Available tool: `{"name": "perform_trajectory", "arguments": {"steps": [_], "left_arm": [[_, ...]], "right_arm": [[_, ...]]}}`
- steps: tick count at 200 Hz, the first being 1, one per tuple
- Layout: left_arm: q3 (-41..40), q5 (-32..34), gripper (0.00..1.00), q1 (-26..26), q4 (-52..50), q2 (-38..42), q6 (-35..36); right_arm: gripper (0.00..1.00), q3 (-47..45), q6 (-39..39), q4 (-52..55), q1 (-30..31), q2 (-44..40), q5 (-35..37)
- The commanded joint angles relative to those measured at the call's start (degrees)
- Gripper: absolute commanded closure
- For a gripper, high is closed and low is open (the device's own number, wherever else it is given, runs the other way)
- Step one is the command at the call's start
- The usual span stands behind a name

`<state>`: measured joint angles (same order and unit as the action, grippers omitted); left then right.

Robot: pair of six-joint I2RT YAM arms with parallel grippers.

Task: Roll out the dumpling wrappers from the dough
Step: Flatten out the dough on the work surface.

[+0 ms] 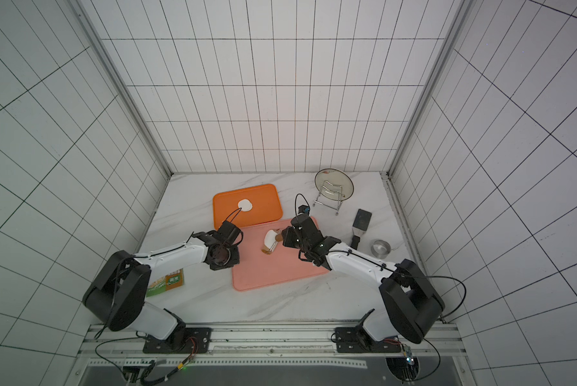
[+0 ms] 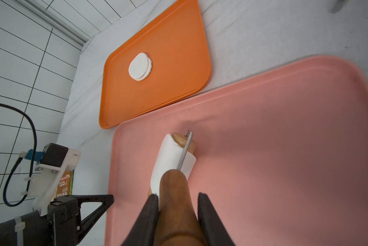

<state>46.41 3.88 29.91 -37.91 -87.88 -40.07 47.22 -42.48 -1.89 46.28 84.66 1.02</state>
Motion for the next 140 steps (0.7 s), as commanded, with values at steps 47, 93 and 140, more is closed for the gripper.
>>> {"name": "perform_trajectory", "arguments": {"steps": [47, 93, 140], "left_arm": [[-3.0, -0.8, 1.00, 0.4, -1.8, -2.2, -0.3], [-2.9, -0.5, 1.00, 0.3, -2.0, -1.9, -0.3], [-2.9, -0.2, 1.00, -1.3, -2.1, -1.5, 0.0]], "right_arm": [[1.00, -2.9, 4.4, 18.3, -0.1, 7.7, 5.2], [1.00, -5.9, 3.7, 20.7, -1.1, 1.0, 6.6], [1.00, -12.1, 2.6, 23.5, -3.4, -8.4, 7.3]]}}
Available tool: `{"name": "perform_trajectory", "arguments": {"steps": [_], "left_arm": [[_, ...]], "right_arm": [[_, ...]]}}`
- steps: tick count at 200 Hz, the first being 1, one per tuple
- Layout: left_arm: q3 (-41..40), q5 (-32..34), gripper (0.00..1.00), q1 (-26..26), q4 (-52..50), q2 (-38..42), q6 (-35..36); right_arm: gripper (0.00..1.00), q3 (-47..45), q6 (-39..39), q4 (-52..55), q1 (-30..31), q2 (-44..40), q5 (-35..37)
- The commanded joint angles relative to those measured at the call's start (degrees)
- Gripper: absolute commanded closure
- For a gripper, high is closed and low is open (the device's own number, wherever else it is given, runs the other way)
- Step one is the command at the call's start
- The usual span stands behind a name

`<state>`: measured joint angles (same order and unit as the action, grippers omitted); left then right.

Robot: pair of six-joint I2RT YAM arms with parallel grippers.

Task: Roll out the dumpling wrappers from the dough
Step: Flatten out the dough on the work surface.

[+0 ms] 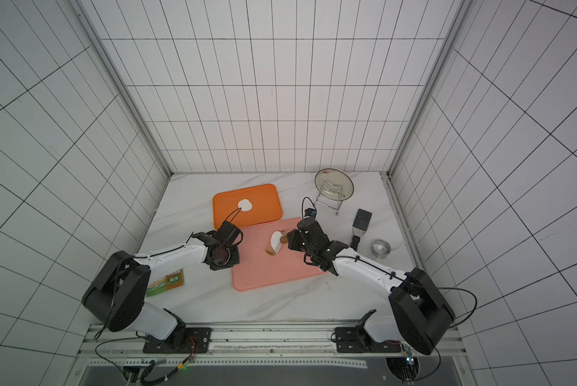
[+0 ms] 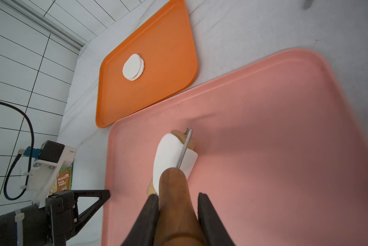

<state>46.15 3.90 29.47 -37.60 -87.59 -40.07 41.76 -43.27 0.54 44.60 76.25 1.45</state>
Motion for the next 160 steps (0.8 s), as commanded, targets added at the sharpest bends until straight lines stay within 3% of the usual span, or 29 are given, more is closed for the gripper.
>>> {"name": "perform_trajectory", "arguments": {"steps": [1, 46, 160], "left_arm": [[-2.7, -0.2, 1.00, -0.9, -2.4, -1.8, 0.0], [-2.4, 0.1, 1.00, -1.8, -3.0, -1.3, 0.3], [-3.0, 0.3, 1.00, -1.8, -3.3, -0.1, -0.3]], "right_arm": [[1.00, -6.8, 3.4, 21.1, -1.8, -0.1, 6.8], [1.00, -11.5, 0.8, 24.1, -2.1, -5.7, 7.3], [1.00, -9.3, 1.1, 39.5, -5.5, -10.6, 8.8]]}}
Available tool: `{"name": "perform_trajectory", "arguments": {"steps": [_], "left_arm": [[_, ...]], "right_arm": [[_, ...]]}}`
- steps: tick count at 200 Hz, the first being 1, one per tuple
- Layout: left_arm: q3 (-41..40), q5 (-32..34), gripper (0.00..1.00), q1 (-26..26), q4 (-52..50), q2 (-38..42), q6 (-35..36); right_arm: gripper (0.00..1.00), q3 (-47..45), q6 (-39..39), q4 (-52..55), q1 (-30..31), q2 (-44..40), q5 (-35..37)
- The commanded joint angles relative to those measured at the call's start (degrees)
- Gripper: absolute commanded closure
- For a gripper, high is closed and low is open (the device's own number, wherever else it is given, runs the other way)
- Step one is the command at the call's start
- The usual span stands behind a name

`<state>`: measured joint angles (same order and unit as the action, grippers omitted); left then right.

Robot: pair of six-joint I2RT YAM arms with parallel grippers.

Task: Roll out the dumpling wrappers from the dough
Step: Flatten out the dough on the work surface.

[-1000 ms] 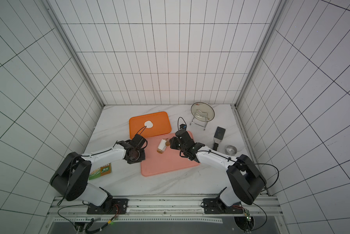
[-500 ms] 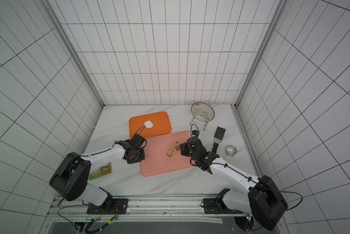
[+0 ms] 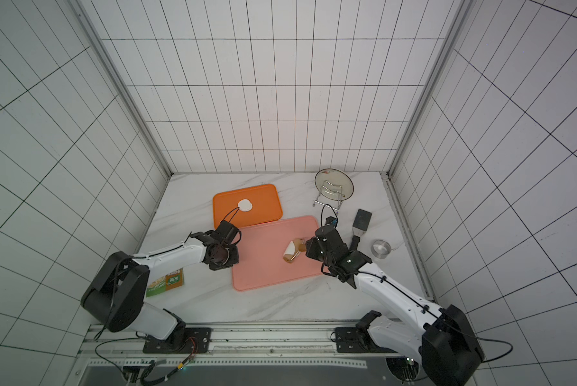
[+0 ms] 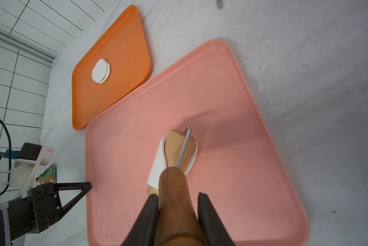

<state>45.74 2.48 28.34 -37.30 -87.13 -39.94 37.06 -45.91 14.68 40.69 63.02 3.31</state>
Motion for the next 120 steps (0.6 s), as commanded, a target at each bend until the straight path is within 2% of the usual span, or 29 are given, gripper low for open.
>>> {"name": "perform_trajectory", "arguments": {"steps": [1, 81, 120], "left_arm": [[-2.5, 1.7, 1.00, -0.7, -3.6, -0.6, -0.4], [-2.8, 1.7, 1.00, -0.4, -3.4, -0.2, -0.6], [-2.5, 1.8, 1.00, 0.7, -3.2, -1.0, -0.8]], "right_arm": [[1.00, -4.6, 3.7, 25.5, -1.6, 2.5, 7.0], [1.00, -3.3, 4.0, 26.9, -1.9, 1.2, 7.1], [1.00, -1.7, 5.4, 18.5, -0.5, 6.5, 3.9]]}}
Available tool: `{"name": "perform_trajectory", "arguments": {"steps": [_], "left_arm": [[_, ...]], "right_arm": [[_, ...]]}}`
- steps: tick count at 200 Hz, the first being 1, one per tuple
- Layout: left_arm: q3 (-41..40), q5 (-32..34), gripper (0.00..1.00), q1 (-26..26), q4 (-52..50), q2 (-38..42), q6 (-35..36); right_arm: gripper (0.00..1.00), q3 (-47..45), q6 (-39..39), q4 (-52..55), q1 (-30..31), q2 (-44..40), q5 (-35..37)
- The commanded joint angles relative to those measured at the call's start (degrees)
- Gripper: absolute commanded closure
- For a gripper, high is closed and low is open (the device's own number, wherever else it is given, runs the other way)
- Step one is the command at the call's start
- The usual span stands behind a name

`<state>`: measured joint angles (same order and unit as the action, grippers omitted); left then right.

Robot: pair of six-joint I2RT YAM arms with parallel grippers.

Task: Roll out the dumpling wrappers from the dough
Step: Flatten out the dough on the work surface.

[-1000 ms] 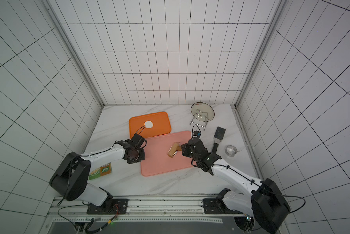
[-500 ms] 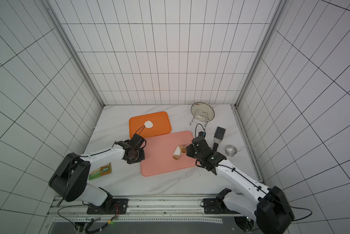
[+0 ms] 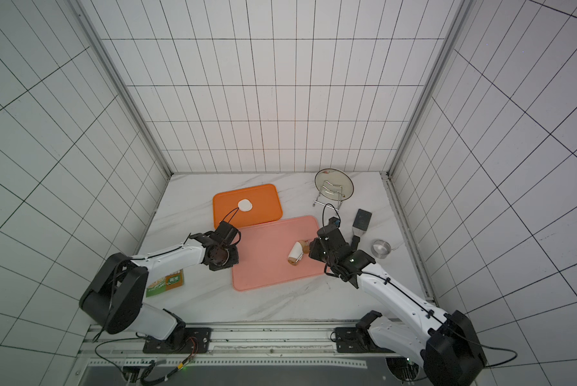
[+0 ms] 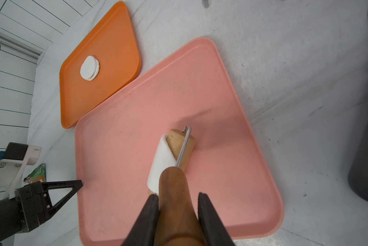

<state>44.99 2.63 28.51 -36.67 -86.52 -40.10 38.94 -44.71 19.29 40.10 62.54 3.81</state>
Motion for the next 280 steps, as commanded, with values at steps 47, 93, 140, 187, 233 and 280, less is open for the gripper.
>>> {"name": "perform_trajectory", "arguments": {"steps": [47, 93, 140, 187, 233, 280], "left_arm": [[-1.4, 1.7, 1.00, 1.9, -3.9, -2.1, -1.2], [-1.0, 1.7, 1.00, 2.1, -3.8, -2.7, -1.2], [-0.6, 2.0, 1.00, 2.1, -3.9, -2.9, -1.1], [-0.4, 1.9, 1.00, 2.1, -3.8, -3.3, -0.9], [-0.3, 1.8, 1.00, 2.2, -3.8, -3.7, -0.9], [0.1, 1.7, 1.00, 2.2, -3.8, -4.3, -0.7]], "right_arm": [[1.00, -2.2, 3.9, 5.5, 2.6, 15.6, 0.9], [1.00, -2.3, 4.0, 2.3, 2.5, 20.0, 0.4], [1.00, -1.2, 4.5, -0.3, 2.8, 24.8, -0.8], [1.00, 0.6, 5.0, -1.6, 3.4, 29.8, -1.5], [1.00, 2.9, 5.3, -2.5, 3.9, 33.5, -2.3], [1.00, 5.5, 5.9, -2.4, 4.2, 35.4, -2.6]]}}
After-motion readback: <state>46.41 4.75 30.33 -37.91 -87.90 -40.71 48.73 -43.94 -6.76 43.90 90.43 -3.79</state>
